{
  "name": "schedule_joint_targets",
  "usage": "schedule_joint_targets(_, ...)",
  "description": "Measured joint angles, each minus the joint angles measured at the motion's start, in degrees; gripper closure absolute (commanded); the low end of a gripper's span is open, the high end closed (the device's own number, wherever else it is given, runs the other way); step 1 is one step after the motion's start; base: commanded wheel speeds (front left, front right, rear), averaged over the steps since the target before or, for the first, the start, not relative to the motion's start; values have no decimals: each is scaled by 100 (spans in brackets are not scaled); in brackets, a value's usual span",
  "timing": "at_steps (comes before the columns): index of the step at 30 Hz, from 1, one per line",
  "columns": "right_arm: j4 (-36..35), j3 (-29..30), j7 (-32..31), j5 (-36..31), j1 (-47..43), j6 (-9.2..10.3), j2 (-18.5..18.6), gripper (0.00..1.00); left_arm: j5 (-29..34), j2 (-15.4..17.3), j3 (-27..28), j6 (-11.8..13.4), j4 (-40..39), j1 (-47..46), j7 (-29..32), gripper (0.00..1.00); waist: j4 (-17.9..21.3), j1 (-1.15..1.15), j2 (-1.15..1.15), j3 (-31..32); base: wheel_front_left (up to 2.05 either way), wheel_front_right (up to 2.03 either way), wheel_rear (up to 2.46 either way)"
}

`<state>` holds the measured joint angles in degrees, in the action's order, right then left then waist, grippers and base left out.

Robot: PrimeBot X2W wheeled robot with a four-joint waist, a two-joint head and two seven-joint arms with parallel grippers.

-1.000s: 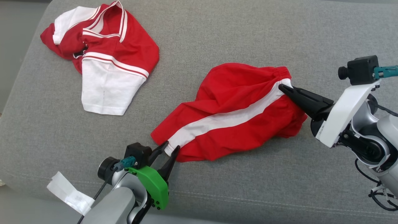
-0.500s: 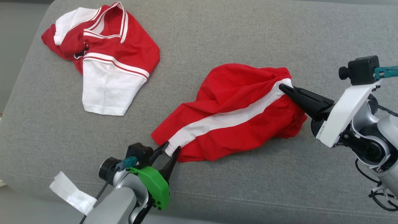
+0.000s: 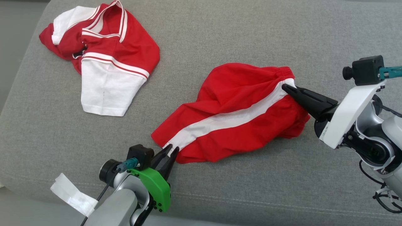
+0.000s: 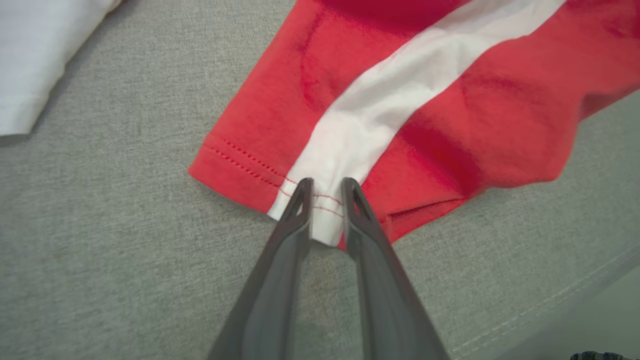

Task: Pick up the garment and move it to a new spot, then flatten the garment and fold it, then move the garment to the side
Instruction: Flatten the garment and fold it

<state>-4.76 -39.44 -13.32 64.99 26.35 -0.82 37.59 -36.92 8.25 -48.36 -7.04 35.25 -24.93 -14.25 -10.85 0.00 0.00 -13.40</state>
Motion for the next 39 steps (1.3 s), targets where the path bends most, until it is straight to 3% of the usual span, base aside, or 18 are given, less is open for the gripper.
schedule_joint_targets(2,-7,5,0,0,0,0,2,100,8,-9,7,-1,22,0,0,79,2,0,0,-19,0,0,0)
schedule_joint_targets(4,-7,9,0,0,0,0,2,100,9,-14,12,-1,42,0,0,96,1,0,0,-25,0,0,0)
schedule_joint_targets(5,-8,10,0,0,0,0,4,100,10,-14,16,-1,49,0,0,100,0,0,0,-29,0,0,0)
schedule_joint_targets(14,-8,21,19,0,0,27,2,100,156,-23,90,-3,101,0,0,100,-4,0,0,-53,0,0,0)
schedule_joint_targets(21,20,181,300,3,-17,24,-105,100,149,102,714,-3,-288,-2,0,100,13,0,0,30,0,0,0)
schedule_joint_targets(26,-31,401,579,38,-41,-20,-180,100,159,349,1263,30,-948,-5,-1,100,26,0,0,138,0,0,0)
schedule_joint_targets(33,-301,788,1037,305,-41,-221,-371,100,392,705,2243,305,-2421,-13,-19,100,61,0,0,450,0,0,0)
schedule_joint_targets(39,-609,1031,1246,800,-77,-337,-564,100,688,993,2529,445,-3242,44,-26,100,114,0,0,781,0,0,0)
